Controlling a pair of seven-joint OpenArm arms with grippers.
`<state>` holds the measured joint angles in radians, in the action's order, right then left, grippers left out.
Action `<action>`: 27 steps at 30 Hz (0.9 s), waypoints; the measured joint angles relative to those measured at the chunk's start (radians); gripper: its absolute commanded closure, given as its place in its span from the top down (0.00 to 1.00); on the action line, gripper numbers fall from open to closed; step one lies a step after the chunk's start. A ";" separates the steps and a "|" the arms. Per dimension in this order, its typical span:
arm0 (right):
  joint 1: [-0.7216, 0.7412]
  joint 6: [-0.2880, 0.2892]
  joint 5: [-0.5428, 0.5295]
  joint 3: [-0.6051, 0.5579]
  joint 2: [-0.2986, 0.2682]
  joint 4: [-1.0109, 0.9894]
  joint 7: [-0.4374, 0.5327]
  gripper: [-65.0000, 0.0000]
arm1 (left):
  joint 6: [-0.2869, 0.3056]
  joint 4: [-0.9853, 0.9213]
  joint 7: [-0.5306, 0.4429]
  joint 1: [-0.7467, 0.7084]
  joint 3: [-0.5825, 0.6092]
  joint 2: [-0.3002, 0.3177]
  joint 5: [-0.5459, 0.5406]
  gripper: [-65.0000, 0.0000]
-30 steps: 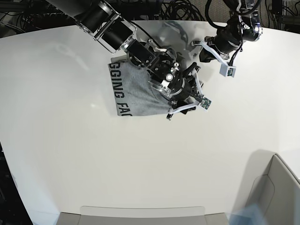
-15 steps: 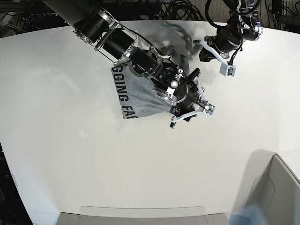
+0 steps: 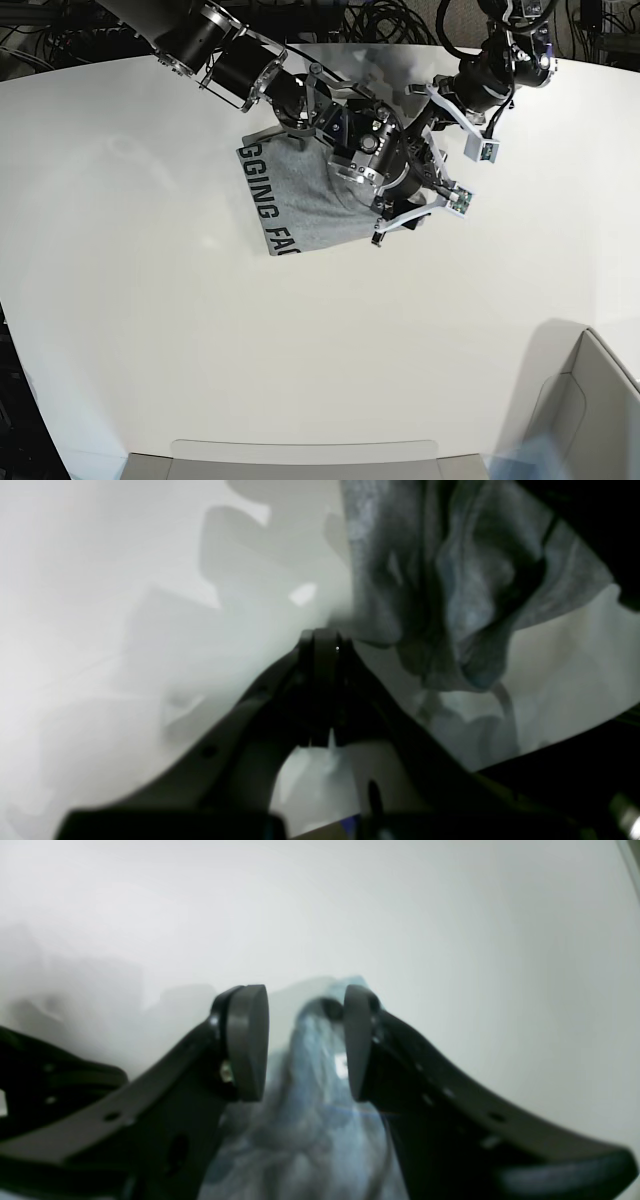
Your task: Fold the T-shirt properly
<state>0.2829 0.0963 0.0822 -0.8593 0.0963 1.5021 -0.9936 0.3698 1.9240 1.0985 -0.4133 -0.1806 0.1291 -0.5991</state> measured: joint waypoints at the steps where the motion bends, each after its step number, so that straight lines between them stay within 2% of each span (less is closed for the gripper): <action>1: 0.000 -0.003 0.001 0.000 -0.003 0.019 -0.014 0.39 | 0.000 0.000 -0.001 0.000 0.000 -0.002 0.000 0.00; 3: -0.003 -0.003 0.000 0.000 -0.010 0.072 -0.041 0.39 | 0.000 0.000 0.000 0.000 -0.001 0.000 0.000 0.00; 5: -0.013 -0.003 -0.013 0.037 -0.027 0.122 -0.016 0.39 | 0.000 0.003 0.000 0.000 -0.001 0.002 0.000 0.00; 10: -0.034 -0.008 -0.004 0.282 -0.123 0.154 0.007 0.38 | 0.004 0.029 0.000 -0.005 0.000 0.001 0.002 0.00; 12: -0.021 -0.014 0.017 0.350 -0.159 0.158 0.011 0.33 | 0.071 0.064 -0.001 0.001 0.000 0.001 0.000 0.00; 16: -0.030 0.000 -0.017 0.431 -0.202 0.164 0.026 0.12 | 0.302 0.089 -0.005 0.009 0.008 0.001 -0.002 0.00; 17: -0.037 0.000 -0.018 0.462 -0.216 0.164 0.024 0.06 | 0.323 0.089 -0.003 0.007 0.036 0.002 0.005 0.00; 19: -0.058 0.000 -0.013 0.528 -0.241 0.165 0.028 0.00 | 0.320 0.089 -0.004 0.003 0.093 0.006 0.008 0.00; 24: -0.114 0.005 -0.001 0.671 -0.289 0.167 0.019 0.00 | 0.327 0.089 -0.104 0.011 0.302 0.004 0.005 0.00; 27: -0.164 0.096 -0.010 0.680 -0.340 0.183 0.033 0.00 | 0.327 0.077 -0.105 0.056 0.376 0.008 0.021 0.00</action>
<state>0.1184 0.1921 0.0723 -0.1795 -0.2432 1.6848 -0.9607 0.6971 2.0014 0.9932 -0.3569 0.1951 0.1375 -0.5781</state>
